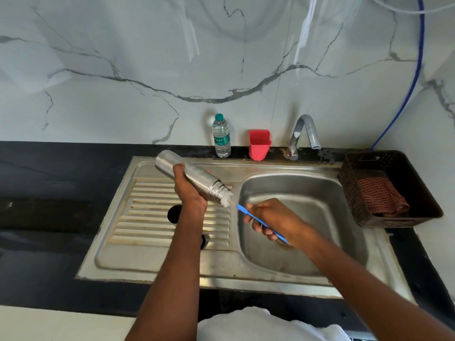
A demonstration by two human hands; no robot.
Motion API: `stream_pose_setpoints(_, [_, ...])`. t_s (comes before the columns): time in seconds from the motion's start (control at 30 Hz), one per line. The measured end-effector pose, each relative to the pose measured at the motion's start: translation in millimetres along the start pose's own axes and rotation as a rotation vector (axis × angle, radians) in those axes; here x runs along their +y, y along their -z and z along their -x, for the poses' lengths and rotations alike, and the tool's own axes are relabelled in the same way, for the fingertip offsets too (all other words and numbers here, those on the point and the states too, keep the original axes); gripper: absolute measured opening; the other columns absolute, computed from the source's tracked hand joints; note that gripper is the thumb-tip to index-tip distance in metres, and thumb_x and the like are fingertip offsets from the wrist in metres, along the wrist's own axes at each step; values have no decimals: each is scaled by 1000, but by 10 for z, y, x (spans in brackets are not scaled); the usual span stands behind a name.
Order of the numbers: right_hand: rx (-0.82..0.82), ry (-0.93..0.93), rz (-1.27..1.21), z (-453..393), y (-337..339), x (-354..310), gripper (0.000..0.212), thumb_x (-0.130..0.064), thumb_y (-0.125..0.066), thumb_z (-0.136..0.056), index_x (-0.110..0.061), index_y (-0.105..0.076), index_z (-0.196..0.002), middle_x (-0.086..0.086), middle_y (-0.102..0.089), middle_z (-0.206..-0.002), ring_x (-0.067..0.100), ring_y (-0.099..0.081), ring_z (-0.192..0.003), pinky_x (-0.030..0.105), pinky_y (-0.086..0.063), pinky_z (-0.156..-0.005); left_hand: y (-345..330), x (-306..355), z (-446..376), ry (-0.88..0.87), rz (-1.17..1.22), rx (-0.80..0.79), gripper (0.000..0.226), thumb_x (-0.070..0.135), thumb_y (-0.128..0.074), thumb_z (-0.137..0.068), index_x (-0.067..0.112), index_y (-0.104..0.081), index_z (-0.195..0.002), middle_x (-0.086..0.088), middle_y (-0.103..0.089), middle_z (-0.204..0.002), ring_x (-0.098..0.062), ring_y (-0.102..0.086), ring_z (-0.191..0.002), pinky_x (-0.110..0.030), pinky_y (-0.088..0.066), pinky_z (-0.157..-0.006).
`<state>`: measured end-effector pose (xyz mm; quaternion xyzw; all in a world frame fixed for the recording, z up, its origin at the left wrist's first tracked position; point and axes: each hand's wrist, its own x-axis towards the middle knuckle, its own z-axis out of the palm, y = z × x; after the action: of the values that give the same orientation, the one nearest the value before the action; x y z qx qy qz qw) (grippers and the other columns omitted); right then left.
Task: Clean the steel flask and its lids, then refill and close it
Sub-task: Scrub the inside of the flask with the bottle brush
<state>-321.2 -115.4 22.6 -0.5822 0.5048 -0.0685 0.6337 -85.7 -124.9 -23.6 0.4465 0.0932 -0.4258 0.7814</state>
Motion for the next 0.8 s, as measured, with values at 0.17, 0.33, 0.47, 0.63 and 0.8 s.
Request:
stream_pose_setpoints(0.17, [505, 401, 849, 27, -189, -73, 13, -30, -59, -98, -20, -66, -93, 0, -70, -88, 29, -64, -82, 33, -43, -65, -103, -148, 86, -6, -7, 39, 54, 43, -76, -83, 6, -64, -121, -14, -70, -94, -32, -73, -78, -44, -62, -72])
stream_pose_setpoints(0.33, [-8, -89, -91, -164, 48, -147, 28, -29, -54, -106, -11, -68, -90, 0, -44, -59, 9, -32, -38, 19, -24, -39, -113, -132, 49, 4, 8, -5, 59, 46, -76, -78, 8, -64, -122, -14, -67, -95, -30, -71, -79, -42, -61, -69])
stream_pose_setpoints(0.47, [-212, -190, -233, -48, 207, -2, 34, -31, -46, -110, -9, -67, -97, -5, -39, -60, 4, -28, -40, 18, -21, -35, -56, -74, 20, 5, 14, -35, 60, 45, -76, -78, 8, -62, -123, -12, -65, -94, -29, -69, -78, -39, -61, -68])
stream_pose_setpoints(0.63, [366, 280, 767, 56, -9, 15, 34, -43, -50, -104, -20, -70, -89, 0, -69, -80, 26, -66, -82, 34, -41, -66, -105, -190, 112, 21, 14, 62, 44, 39, -75, -85, 7, -65, -113, -14, -67, -89, -31, -71, -72, -41, -62, -66])
stream_pose_setpoints(0.8, [254, 94, 485, -78, -127, -158, 31, -35, -50, -104, -14, -69, -91, 9, -63, -74, 24, -60, -62, 28, -35, -53, -143, -335, 156, 36, -67, -2, 46, 41, -74, -83, 5, -65, -111, -15, -67, -89, -32, -71, -75, -42, -61, -68])
